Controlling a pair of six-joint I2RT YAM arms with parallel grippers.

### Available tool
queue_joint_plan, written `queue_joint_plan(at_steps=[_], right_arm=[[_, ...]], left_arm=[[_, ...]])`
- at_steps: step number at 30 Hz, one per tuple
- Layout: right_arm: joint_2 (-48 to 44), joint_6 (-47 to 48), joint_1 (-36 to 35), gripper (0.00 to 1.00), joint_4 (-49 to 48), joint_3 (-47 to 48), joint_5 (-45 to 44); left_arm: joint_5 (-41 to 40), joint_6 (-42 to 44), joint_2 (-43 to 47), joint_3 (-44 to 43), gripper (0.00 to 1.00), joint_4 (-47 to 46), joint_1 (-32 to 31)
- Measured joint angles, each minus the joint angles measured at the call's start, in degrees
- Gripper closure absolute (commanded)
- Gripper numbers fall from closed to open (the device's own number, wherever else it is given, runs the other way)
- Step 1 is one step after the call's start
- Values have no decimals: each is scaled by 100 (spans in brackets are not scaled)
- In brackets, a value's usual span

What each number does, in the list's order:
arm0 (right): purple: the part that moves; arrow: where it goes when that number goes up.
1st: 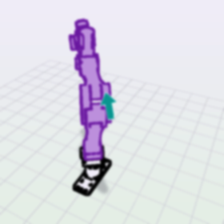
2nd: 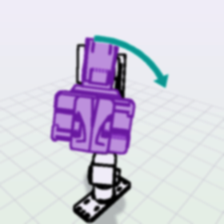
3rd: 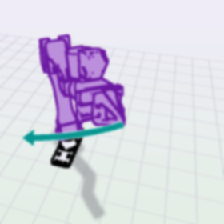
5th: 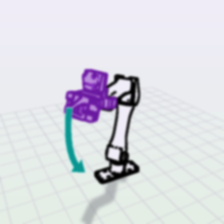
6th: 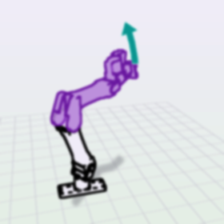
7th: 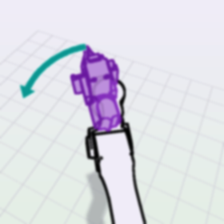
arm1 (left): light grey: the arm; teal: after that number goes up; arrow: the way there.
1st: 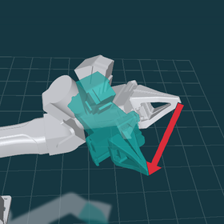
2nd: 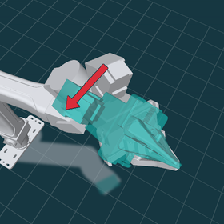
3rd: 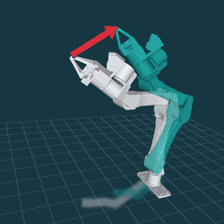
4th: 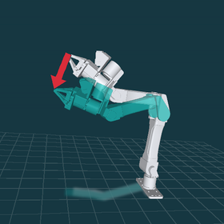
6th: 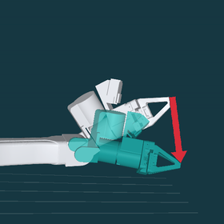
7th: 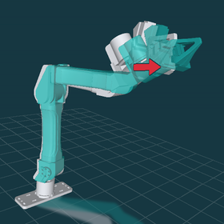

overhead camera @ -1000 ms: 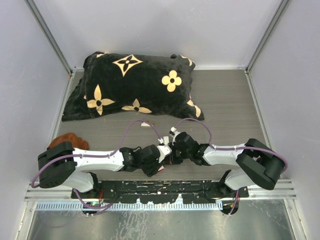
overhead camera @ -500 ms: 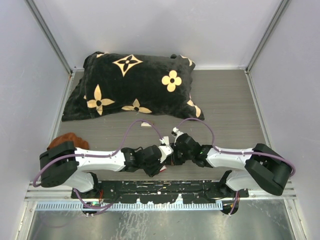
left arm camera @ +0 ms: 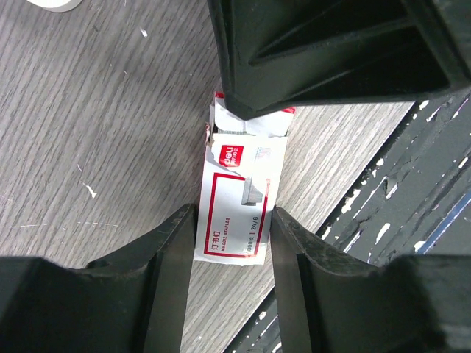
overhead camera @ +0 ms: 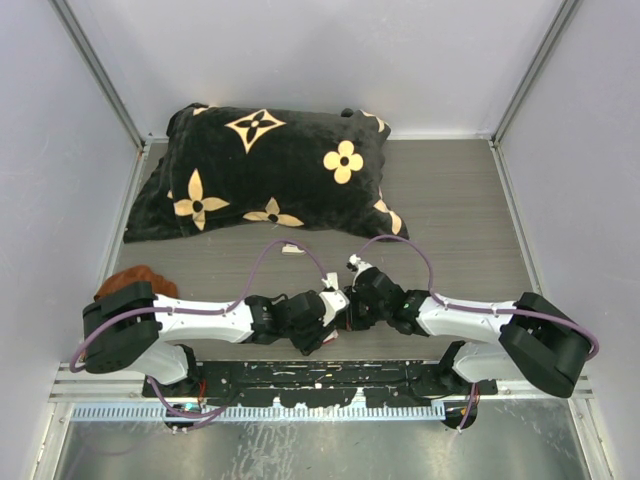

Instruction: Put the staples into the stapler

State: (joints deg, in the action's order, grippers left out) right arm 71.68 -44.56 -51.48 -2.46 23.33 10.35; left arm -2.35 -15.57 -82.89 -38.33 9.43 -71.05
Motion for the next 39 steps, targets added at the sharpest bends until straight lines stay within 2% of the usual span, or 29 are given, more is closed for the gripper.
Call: queue_joint_plan(at_steps=[14,26,39], right_arm=[[-138,157,164,99,249,0,-79],[-446,396,667,99,560,-74,-70],[-459,422,778,99,597,-116,-46]], left_arm=[[-39,9,-66,-79,55,63,-39],[-76,13,-101,-111,55,74,-63],[-105,22,-114,-131,54,105,-87]])
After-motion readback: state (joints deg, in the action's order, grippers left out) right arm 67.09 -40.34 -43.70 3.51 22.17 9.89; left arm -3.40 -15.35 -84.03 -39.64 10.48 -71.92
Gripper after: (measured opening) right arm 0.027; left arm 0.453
